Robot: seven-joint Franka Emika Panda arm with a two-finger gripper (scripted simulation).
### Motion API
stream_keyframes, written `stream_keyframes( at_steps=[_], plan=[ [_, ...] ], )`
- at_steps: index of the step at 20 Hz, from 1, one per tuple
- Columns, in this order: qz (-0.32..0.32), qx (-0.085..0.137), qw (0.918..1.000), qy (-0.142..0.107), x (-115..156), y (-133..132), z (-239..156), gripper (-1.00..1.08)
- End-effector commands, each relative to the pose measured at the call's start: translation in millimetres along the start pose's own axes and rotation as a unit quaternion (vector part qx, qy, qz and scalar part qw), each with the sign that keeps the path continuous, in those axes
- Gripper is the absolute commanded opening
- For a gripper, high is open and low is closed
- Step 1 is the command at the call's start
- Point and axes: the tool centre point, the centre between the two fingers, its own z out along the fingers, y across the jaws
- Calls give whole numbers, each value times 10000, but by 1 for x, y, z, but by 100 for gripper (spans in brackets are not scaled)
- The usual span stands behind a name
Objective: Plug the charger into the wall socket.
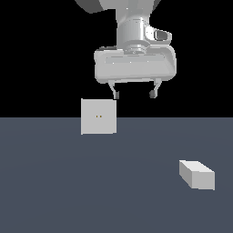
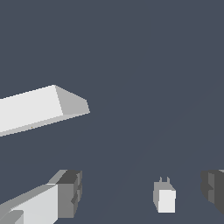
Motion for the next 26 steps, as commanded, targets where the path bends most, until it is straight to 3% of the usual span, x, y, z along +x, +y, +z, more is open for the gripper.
stream_keyframes(
  at_steps=[1,12,26],
  plan=[
    [0,0,10000,0,0,0,0,100],
    [36,19,10000,7,-20,14,16,100],
    [172,88,9998,30,-93,64,76,100]
  ],
)
